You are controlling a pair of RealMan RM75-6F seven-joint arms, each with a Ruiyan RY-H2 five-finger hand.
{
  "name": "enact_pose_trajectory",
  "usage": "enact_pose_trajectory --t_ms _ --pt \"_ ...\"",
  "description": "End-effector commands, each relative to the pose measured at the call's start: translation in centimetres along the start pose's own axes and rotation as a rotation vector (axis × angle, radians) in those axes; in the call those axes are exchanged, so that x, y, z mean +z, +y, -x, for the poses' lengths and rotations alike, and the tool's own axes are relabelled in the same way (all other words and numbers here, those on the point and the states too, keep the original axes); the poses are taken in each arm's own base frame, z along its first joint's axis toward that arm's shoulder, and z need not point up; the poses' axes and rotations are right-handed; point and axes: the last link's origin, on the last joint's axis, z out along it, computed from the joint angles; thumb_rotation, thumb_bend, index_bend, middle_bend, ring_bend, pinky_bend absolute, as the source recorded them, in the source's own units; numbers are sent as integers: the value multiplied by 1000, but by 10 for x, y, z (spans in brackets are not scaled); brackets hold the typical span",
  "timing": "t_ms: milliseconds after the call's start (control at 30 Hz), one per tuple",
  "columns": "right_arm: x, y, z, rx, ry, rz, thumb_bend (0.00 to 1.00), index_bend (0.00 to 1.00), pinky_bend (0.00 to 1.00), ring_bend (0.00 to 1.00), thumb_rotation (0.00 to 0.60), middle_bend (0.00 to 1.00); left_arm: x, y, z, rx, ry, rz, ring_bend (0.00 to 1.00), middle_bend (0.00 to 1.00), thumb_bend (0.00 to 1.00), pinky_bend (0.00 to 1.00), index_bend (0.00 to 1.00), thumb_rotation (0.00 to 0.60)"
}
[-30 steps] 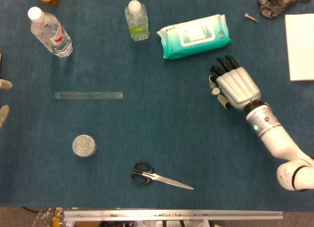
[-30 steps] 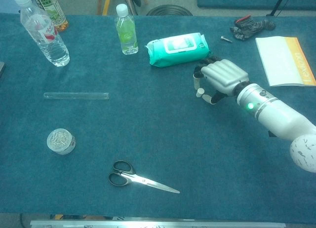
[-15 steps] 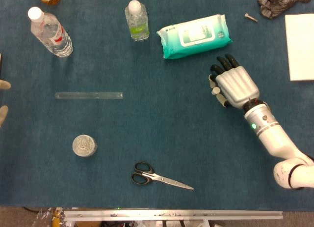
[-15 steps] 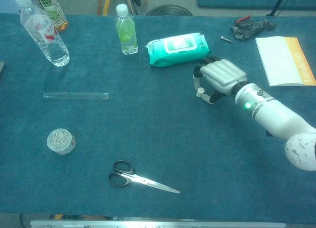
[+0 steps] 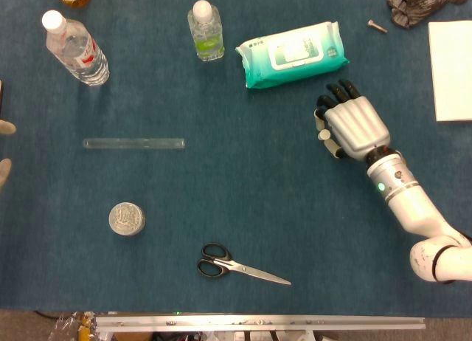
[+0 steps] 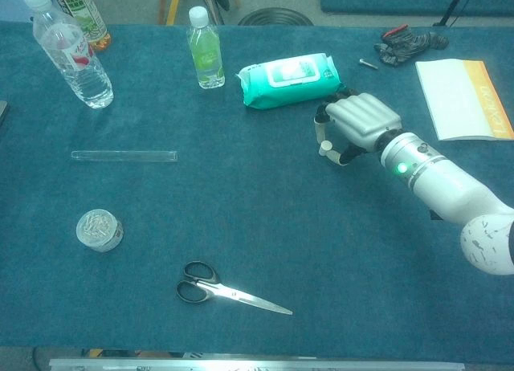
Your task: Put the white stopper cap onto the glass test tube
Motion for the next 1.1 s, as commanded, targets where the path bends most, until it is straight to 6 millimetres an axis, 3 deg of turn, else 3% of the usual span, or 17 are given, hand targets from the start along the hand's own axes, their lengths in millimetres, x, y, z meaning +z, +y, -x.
enact_pose_trajectory --t_ms 33,300,600,833,1000,1100 --pt "-2 2 -4 35 4 5 299 562 93 116 600 299 1 -1 0 0 -6 -3 174 316 322 239 354 600" --pt "-14 19 -38 160 42 29 299 563 93 116 600 299 9 1 1 -21 -41 14 178 317 322 239 359 600" --pt "-28 37 -85 252 71 55 299 563 93 116 600 299 37 15 9 -38 -135 78 194 331 322 239 376 600" --pt "-33 46 -105 279 74 73 299 563 93 116 600 299 62 27 19 -64 -169 108 205 342 322 245 421 600" --pt "-35 50 -113 284 81 85 298 563 93 116 600 299 69 33 33 -53 -196 119 207 340 322 246 421 600" --pt "-35 52 -116 291 84 90 298 563 93 116 600 299 71 36 42 -48 -197 105 207 340 297 246 422 569"
